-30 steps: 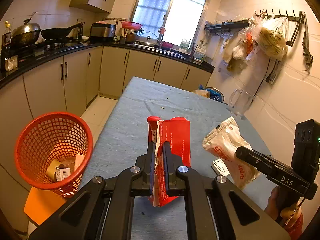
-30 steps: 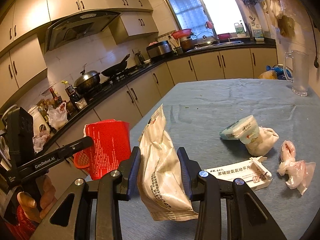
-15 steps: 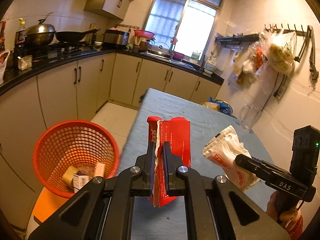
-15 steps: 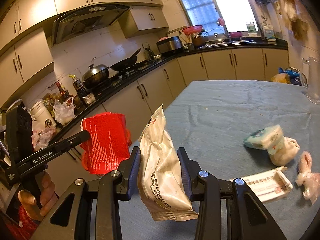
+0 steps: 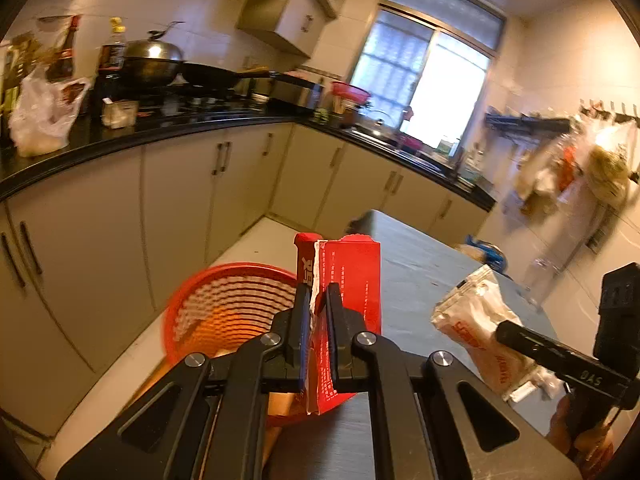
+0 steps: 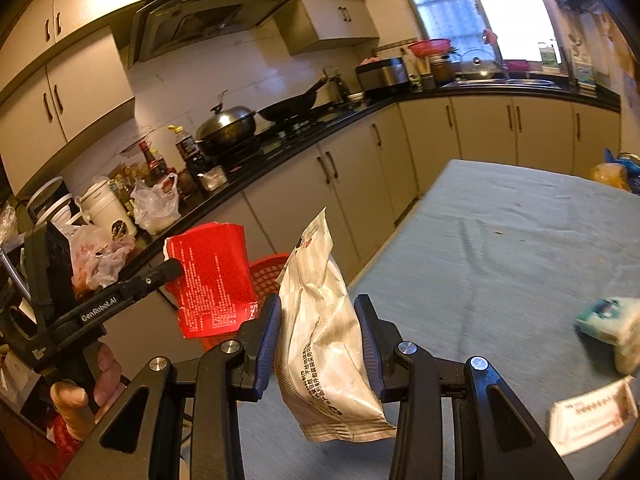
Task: Collect trash
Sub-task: 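Carry the red packet and white bag over the red basket and open both tools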
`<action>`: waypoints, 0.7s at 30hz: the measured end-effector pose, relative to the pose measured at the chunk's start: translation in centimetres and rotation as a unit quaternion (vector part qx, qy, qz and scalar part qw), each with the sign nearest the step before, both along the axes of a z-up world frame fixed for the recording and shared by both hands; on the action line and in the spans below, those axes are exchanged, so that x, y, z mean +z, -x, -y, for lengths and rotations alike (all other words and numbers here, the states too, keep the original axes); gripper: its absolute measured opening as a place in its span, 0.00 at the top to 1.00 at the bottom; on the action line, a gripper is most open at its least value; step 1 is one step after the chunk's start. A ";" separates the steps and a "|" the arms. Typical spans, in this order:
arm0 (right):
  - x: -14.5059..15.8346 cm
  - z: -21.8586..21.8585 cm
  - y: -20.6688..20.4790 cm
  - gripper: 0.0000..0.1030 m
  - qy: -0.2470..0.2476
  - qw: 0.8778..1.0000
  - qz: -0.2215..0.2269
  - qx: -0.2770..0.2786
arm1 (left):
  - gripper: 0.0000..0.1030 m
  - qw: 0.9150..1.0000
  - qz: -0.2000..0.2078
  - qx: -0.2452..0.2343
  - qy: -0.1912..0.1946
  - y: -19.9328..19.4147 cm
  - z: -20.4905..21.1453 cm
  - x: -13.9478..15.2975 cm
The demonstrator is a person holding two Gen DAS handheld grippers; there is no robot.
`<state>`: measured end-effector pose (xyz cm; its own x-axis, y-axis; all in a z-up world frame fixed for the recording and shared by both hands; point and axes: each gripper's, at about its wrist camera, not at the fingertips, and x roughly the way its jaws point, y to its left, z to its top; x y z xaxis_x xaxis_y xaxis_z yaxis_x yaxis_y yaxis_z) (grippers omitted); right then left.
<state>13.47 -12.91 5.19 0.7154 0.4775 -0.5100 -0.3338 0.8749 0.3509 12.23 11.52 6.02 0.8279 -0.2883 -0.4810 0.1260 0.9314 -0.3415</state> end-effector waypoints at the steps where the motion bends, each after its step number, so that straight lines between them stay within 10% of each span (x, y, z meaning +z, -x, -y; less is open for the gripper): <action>1: 0.0 -0.7 -0.5 0.60 0.000 1.000 -0.003 0.006 | 0.93 1.000 -0.002 0.007 0.001 -0.2 -0.7 -0.2; 21: -3.8 -9.3 -9.6 0.60 -0.005 0.995 -0.091 0.027 | 0.93 0.997 -0.061 0.044 -0.023 -3.5 -4.6 -6.2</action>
<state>23.08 -3.65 1.42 0.5846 0.5190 -0.6236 -0.3113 0.8533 0.4183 15.71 16.13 -0.15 0.7840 -0.1923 -0.5903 0.0032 0.9521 -0.3059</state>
